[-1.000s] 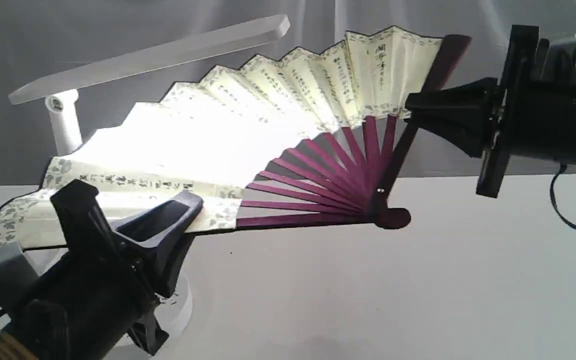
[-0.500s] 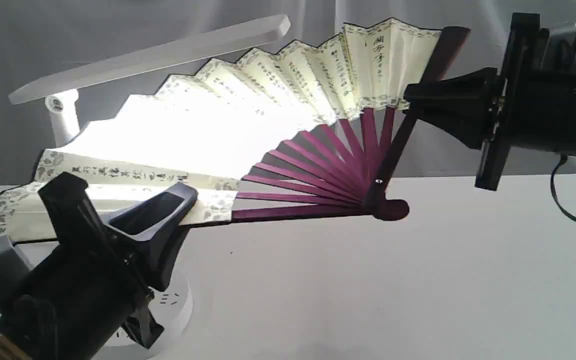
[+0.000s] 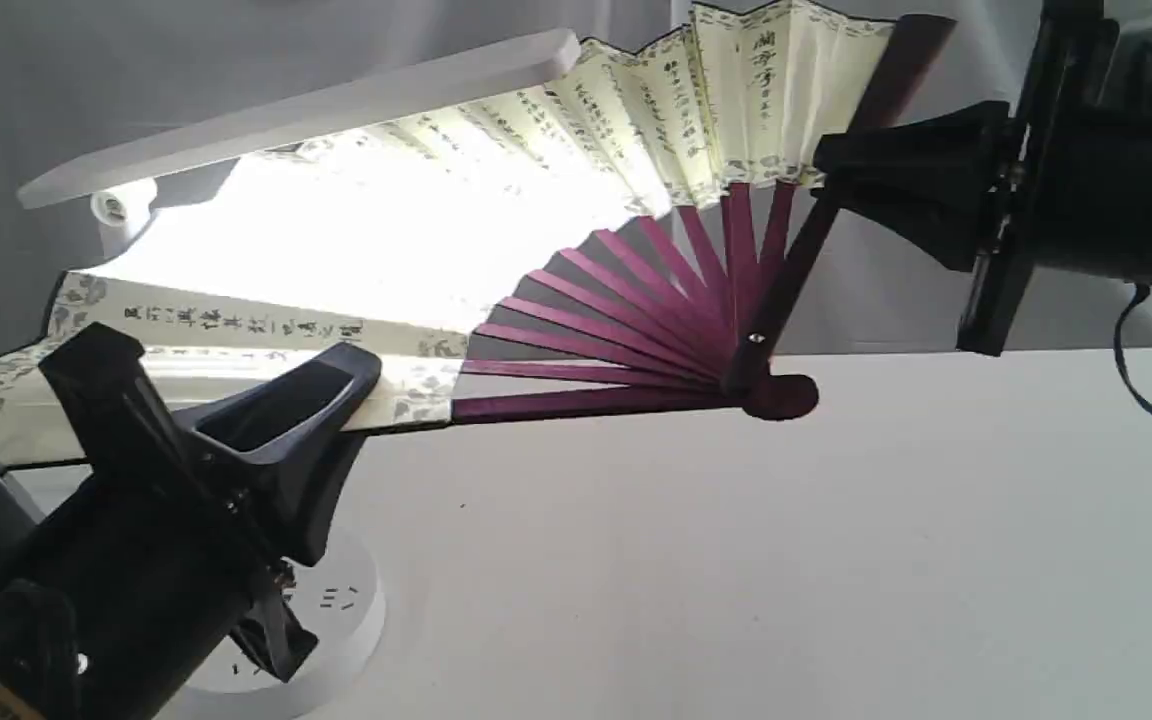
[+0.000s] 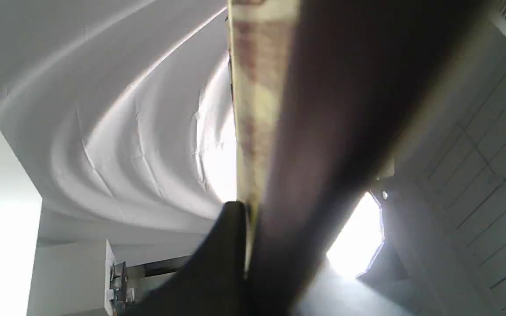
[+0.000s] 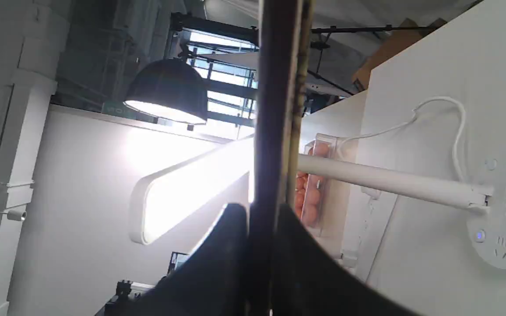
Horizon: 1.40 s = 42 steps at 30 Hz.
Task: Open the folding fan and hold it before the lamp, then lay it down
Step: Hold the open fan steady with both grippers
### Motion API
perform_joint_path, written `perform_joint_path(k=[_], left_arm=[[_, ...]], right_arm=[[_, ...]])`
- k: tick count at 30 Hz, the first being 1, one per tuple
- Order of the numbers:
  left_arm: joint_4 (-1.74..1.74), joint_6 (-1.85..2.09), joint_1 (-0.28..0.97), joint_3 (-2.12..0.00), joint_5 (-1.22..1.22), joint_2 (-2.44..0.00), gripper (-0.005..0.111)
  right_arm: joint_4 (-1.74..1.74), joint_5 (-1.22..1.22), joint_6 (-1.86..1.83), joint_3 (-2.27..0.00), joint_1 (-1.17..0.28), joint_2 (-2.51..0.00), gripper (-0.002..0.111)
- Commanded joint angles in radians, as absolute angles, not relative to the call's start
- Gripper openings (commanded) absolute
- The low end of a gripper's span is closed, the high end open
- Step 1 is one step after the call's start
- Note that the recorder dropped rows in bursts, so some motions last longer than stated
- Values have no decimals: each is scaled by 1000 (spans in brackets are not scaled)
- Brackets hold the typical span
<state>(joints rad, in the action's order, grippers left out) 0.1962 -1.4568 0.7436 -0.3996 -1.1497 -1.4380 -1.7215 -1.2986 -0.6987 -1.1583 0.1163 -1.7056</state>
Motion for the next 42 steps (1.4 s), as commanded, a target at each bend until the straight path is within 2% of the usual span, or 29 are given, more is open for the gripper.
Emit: perform_joint_path(k=[1,42], left_arm=[[193,-1486,749,-396,-1221,-1419,0],[168,-1474,749,-396,-1170,-1419,0]], right_arm=[[-1744,-1221,-730,-1166,129,-1703,0],[-1735,-1221,-734,-1166,129,-1703,0]])
